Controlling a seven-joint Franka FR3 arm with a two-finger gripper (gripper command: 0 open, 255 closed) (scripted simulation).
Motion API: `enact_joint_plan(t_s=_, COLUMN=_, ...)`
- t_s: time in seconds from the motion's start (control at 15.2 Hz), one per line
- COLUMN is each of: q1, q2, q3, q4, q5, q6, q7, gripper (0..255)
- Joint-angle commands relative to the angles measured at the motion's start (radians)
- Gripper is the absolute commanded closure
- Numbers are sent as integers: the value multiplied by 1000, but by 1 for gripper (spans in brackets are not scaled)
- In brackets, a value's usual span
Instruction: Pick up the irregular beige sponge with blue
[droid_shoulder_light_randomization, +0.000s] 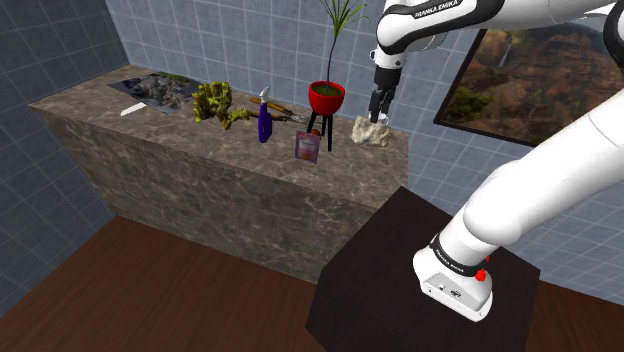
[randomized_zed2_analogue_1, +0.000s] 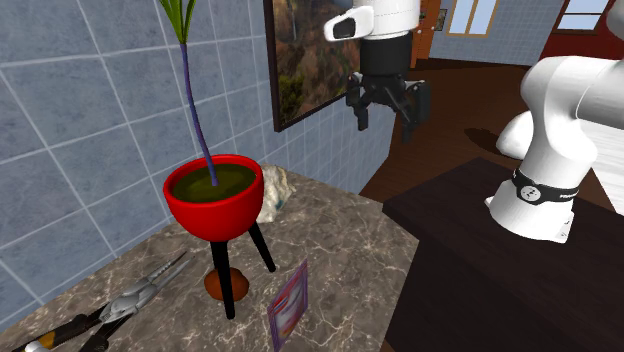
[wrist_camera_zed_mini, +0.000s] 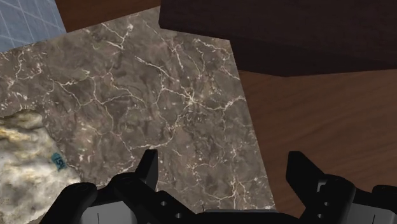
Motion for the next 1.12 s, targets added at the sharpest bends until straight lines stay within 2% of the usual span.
enact_joint_plan(t_s=0.0, q1=-12, q2=65, q3=-30, q4=25, q5=6, q6=40, q7=-49, gripper=0)
enact_joint_plan(t_s=0.53, q1=-66, q2=364, q3=-102, q4=235, q5=99, q6=114, q7=-234, gripper=0)
enact_joint_plan(t_s=1.06, q1=-171, q2=681, q3=-104, q4=537, q5=219, q6=104, q7=-391, gripper=0)
